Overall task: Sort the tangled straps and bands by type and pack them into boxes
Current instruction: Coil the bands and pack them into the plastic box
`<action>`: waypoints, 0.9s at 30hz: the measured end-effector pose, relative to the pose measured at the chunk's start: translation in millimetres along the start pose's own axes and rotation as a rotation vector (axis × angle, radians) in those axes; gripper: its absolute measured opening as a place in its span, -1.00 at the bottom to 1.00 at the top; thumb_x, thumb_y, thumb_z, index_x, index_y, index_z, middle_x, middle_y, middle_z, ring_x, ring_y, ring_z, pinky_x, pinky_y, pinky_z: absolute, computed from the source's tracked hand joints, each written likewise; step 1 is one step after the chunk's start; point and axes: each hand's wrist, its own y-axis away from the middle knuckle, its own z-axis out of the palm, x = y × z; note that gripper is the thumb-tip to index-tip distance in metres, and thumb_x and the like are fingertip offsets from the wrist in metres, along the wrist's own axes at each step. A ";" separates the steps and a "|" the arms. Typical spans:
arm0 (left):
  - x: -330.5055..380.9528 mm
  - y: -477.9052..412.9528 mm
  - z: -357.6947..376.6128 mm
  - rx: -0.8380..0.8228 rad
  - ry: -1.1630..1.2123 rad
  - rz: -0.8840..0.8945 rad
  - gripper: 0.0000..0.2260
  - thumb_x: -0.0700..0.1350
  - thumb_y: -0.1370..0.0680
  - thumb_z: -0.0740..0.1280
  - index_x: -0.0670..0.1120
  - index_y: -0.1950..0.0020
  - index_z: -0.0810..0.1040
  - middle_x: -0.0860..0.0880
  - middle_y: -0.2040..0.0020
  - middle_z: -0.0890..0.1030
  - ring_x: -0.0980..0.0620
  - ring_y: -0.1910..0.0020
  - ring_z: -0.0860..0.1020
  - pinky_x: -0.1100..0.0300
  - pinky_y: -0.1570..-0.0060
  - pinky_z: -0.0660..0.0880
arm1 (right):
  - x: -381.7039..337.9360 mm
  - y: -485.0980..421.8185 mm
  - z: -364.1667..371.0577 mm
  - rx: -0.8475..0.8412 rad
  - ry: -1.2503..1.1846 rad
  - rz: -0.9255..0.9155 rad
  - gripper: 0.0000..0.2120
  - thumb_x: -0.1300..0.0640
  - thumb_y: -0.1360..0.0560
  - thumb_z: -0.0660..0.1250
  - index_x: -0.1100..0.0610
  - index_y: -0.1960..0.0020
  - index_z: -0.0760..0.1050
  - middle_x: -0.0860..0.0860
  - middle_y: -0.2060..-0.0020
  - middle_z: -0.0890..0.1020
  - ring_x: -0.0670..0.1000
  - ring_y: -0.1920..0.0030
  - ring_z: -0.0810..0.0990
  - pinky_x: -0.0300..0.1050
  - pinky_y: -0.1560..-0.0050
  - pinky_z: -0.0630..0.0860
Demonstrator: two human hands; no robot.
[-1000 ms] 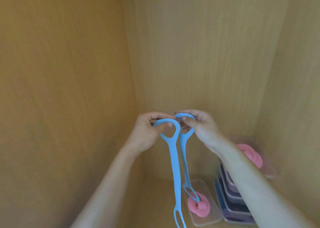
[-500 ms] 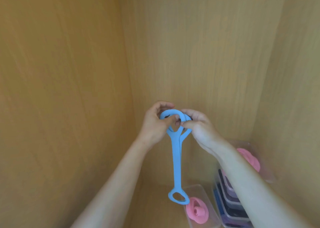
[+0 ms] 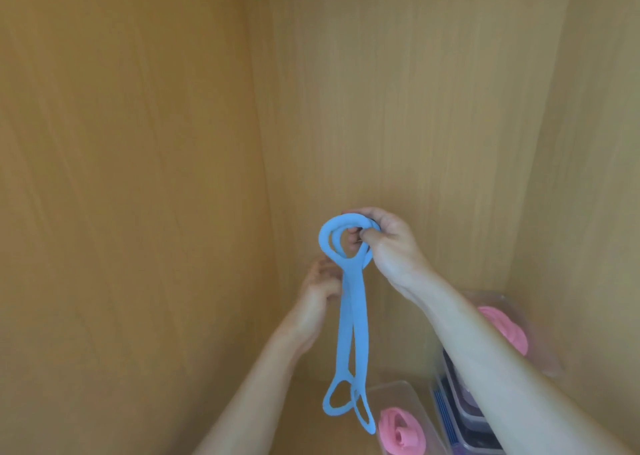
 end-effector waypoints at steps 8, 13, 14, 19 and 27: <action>-42.0 9.8 19.1 -0.221 -0.189 -0.095 -0.83 -0.40 -0.54 0.23 -0.21 0.03 0.58 -0.18 0.17 0.63 -0.09 0.12 0.57 0.08 -0.01 0.52 | -15.2 -14.1 -23.7 0.099 0.012 0.023 -0.66 0.40 -0.56 0.14 0.09 -0.01 0.61 -0.01 0.29 0.63 -0.01 0.29 0.62 -0.09 0.13 0.61; -41.3 10.7 20.5 -0.294 -0.100 -0.100 -0.84 -0.39 -0.56 0.22 -0.24 -0.01 0.56 -0.20 0.21 0.57 -0.12 0.23 0.58 0.08 0.03 0.56 | -15.7 -19.9 -42.9 0.168 0.114 0.047 -0.75 0.36 -0.59 0.23 0.06 0.03 0.59 0.05 0.23 0.63 -0.07 0.29 0.58 -0.14 0.16 0.54; -41.3 11.1 20.5 -0.320 -0.082 -0.103 -0.88 -0.36 -0.55 0.26 -0.24 0.00 0.57 -0.21 0.19 0.57 -0.12 0.22 0.59 0.07 0.03 0.56 | -16.3 -20.7 -45.7 0.178 0.134 0.048 -0.76 0.35 -0.59 0.25 0.06 0.04 0.59 0.04 0.22 0.64 -0.12 0.31 0.59 -0.20 0.19 0.53; -41.2 11.5 23.6 -0.367 -0.057 -0.127 -0.93 -0.19 -0.45 0.38 -0.15 0.10 0.55 -0.14 0.22 0.53 -0.06 0.26 0.53 0.09 0.08 0.52 | -24.6 -20.5 -52.9 0.194 0.181 0.046 -0.80 0.31 -0.58 0.31 0.04 0.05 0.61 0.01 0.17 0.69 -0.12 0.21 0.63 -0.22 0.13 0.55; -42.4 6.5 24.8 -0.394 -0.074 -0.159 -0.95 -0.20 -0.43 0.27 -0.17 0.15 0.49 -0.19 0.26 0.56 -0.14 0.29 0.60 0.06 0.12 0.55 | -21.3 -20.9 -54.7 0.188 0.156 0.020 -0.82 0.33 -0.58 0.30 0.10 -0.01 0.62 0.00 0.21 0.69 -0.15 0.27 0.62 -0.31 0.22 0.53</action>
